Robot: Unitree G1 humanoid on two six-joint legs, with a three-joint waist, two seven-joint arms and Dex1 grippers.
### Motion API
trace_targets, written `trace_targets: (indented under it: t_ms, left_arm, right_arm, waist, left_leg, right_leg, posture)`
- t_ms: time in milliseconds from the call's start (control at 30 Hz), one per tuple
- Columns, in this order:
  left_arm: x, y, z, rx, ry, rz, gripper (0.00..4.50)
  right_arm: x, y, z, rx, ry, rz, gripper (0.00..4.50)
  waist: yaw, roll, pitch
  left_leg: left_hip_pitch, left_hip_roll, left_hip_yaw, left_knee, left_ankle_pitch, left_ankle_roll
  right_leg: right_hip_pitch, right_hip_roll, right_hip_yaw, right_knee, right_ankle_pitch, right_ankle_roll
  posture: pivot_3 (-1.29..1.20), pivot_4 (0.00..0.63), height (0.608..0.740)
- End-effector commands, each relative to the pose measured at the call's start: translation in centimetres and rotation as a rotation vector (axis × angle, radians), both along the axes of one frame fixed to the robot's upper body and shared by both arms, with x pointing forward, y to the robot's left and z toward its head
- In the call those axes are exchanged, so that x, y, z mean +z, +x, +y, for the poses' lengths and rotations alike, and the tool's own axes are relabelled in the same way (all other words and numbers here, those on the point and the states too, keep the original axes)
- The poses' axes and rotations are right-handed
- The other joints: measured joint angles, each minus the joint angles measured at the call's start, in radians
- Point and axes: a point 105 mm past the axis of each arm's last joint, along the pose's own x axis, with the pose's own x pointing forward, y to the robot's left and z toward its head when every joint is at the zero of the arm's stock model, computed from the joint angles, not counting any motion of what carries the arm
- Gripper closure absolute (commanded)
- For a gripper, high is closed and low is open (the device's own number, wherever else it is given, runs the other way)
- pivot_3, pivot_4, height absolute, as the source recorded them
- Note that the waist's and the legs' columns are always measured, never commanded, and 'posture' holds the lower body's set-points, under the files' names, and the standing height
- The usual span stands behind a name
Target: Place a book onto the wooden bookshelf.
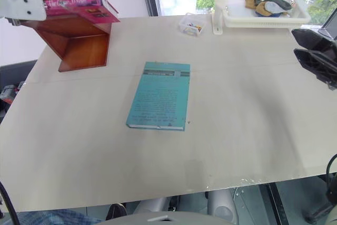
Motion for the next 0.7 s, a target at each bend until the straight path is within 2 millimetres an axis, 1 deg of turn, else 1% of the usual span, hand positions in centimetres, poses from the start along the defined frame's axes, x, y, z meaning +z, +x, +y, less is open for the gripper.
trace_targets:
  t_ms: [33,133,167,233,300,333,400,467,533,567,600,633,700]
  left_arm:
    - [2.2,-1.9,0.3,-0.048,-0.131,-0.049,0.06]
    - [2.0,-2.8,-0.6,-0.144,-0.280,-0.004,0.06]
    - [1.8,-3.1,-1.2,-0.191,-0.379,0.022,0.06]
    - [0.6,-4.1,-2.5,-0.299,-0.598,0.115,0.06]
    - [-1.0,-5.3,-3.9,-0.383,-0.765,0.195,0.06]
    - [-2.1,-6.0,-4.5,-0.405,-0.855,0.238,0.06]
    - [-5.0,-7.3,-5.7,-0.414,-0.992,0.334,0.06]
    - [-7.6,-8.5,-6.6,-0.412,-1.136,0.393,0.06]
    - [-10.6,-9.6,-7.0,-0.365,-1.218,0.449,0.06]
    - [-12.5,-10.1,-7.1,-0.334,-1.266,0.476,0.06]
    - [-14.5,-10.7,-7.0,-0.285,-1.305,0.504,0.06]
    - [-16.0,-11.1,-6.9,-0.242,-1.338,0.518,0.06]
    - [-18.0,-11.7,-6.8,-0.195,-1.401,0.522,0.06]
  right_arm:
    - [1.4,-1.0,-0.2,-0.008,-0.021,-0.069,0.00]
    - [1.1,-1.0,-0.4,-0.014,-0.034,-0.054,0.00]
    - [1.1,-1.0,-0.5,-0.015,-0.039,-0.048,0.00]
    - [0.8,-1.0,-0.6,-0.023,-0.052,-0.033,0.00]
    - [0.5,-1.0,-0.9,-0.033,-0.066,-0.014,0.00]
    - [0.3,-0.9,-1.0,-0.042,-0.083,-0.002,0.00]
    - [-0.2,-0.9,-1.4,-0.062,-0.110,0.020,0.00]
    - [-0.6,-0.9,-1.8,-0.079,-0.130,0.039,0.00]
    - [-1.1,-0.9,-2.2,-0.096,-0.150,0.058,0.00]
    - [-1.6,-0.9,-2.4,-0.110,-0.176,0.075,0.00]
    - [-2.5,-0.8,-2.7,-0.129,-0.214,0.103,0.00]
    - [-3.3,-0.8,-3.0,-0.146,-0.255,0.126,0.00]
    - [-4.7,-0.9,-3.5,-0.168,-0.307,0.168,0.00]
  waist:
    - [-0.001,0.000,0.000]
    - [-0.005,0.000,0.000]
    - [-0.006,0.000,0.000]
    - [-0.007,0.002,-0.001]
    - [-0.011,0.002,-0.001]
    - [-0.011,0.002,-0.001]
    - [-0.014,0.003,-0.001]
    - [-0.014,0.005,-0.001]
    - [-0.012,0.005,-0.001]
    - [-0.010,0.005,-0.001]
    - [-0.008,0.005,-0.001]
    - [-0.006,0.006,-0.002]
    - [0.001,0.007,-0.003]
  left_leg:
    - [0.000,0.000,0.000,0.000,0.000,0.000]
    - [0.000,0.000,0.000,0.000,0.000,0.000]
    - [0.000,0.000,0.000,0.000,0.000,0.000]
    - [0.000,0.000,0.000,0.000,0.000,0.000]
    - [-0.001,0.001,-0.001,0.001,0.000,0.000]
    - [0.000,0.001,0.000,0.000,0.000,0.000]
    - [0.000,0.001,-0.001,0.000,0.000,0.000]
    - [0.001,0.002,0.000,0.000,0.000,0.000]
    - [0.001,0.003,0.000,0.000,0.000,0.000]
    - [0.001,0.003,0.001,0.000,0.000,0.000]
    - [0.002,0.003,0.001,0.000,0.000,0.000]
    - [0.002,0.003,0.001,-0.001,0.000,0.000]
    - [0.005,0.003,0.003,-0.002,0.000,0.000]
  right_leg:
    - [0.000,0.000,0.000,0.000,0.000,0.000]
    - [-0.001,0.000,0.000,0.001,0.000,0.000]
    - [-0.001,-0.001,0.000,0.001,0.000,0.000]
    - [-0.001,-0.001,0.000,0.001,0.000,0.000]
    - [-0.002,-0.001,0.000,0.003,0.000,0.000]
    - [-0.001,-0.001,0.002,0.003,0.000,0.000]
    - [-0.001,-0.001,0.002,0.004,0.000,0.000]
    - [-0.001,-0.003,0.004,0.004,0.000,0.000]
    - [-0.001,-0.002,0.004,0.000,0.000,0.000]
    - [-0.001,-0.002,0.005,0.000,0.000,0.000]
    - [0.000,-0.002,0.005,-0.001,0.000,-0.001]
    - [0.000,-0.002,0.005,-0.002,0.000,-0.001]
    - [0.003,-0.002,0.006,-0.002,0.000,-0.001]
  posture:
    - [0.00,0.150,0.740]
    - [0.00,0.150,0.740]
    - [0.00,0.150,0.740]
    - [0.00,0.150,0.740]
    - [0.00,0.150,0.740]
    - [0.00,0.150,0.740]
    - [0.00,0.150,0.740]
    - [0.00,0.150,0.740]
    - [0.00,0.150,0.740]
    - [0.00,0.150,0.740]
    - [0.00,0.150,0.740]
    - [0.00,0.150,0.740]
    - [0.00,0.150,0.740]
